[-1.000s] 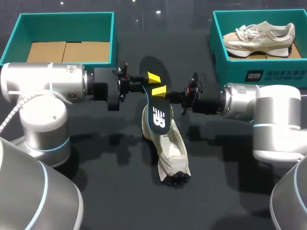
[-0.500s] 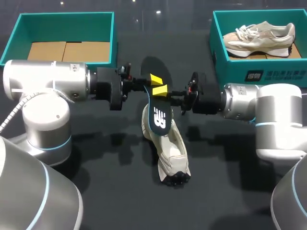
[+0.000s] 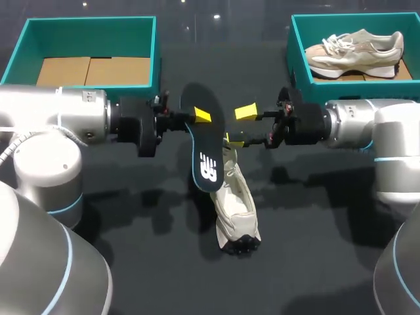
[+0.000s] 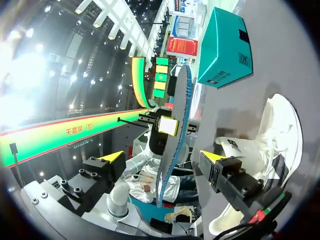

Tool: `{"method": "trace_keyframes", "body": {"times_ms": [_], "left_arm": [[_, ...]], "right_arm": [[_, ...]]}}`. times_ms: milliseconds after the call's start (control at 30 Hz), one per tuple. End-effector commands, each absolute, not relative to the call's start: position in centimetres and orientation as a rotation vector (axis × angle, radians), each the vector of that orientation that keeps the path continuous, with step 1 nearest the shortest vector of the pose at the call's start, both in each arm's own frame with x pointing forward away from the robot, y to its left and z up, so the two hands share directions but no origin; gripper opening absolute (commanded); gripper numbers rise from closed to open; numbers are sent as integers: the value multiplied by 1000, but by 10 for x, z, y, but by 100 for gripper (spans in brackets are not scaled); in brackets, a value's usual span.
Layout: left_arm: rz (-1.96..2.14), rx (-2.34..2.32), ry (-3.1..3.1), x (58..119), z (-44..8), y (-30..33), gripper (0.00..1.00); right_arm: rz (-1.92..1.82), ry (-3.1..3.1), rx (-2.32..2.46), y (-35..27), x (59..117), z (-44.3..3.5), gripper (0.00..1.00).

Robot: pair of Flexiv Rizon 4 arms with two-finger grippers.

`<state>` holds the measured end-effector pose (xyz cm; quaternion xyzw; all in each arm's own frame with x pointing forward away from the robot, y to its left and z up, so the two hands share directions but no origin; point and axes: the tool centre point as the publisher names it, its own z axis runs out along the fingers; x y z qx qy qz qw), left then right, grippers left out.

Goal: Take the shoe out of the shoebox, open the shoe tongue, remove and reinsert the insole, then place the shoe into the shoebox

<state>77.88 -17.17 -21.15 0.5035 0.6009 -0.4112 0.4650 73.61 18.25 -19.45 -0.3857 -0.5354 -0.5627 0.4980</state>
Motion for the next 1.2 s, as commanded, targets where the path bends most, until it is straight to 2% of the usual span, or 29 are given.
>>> {"method": "trace_keyframes", "body": {"times_ms": [33, 167, 533, 633, 800, 900, 1200], "left_arm": [[-1021, 1224, 1509, 768, -212, -167, 0], [-1154, 1190, 1545, 762, -215, -167, 0], [-1139, 1196, 1558, 760, -214, -164, 0], [-1151, 1236, 1542, 741, -215, -182, 0], [-1301, 1196, 1541, 723, -209, -188, 0], [-1300, 1267, 1516, 709, -195, -182, 0], [-1300, 1267, 1516, 709, -195, -182, 0]], "right_arm": [[-1475, -1568, -665, 185, 726, -185, 100], [-1640, -1884, -351, 158, 709, -176, 100], [-1640, -1884, -351, 158, 709, -176, 100], [-1507, -2191, -230, 166, 708, -165, 100], [-1558, -2541, 60, 151, 693, -155, 100], [-1516, -2552, 159, 145, 691, -158, 100], [-1516, -2552, 159, 145, 691, -158, 100]]}}
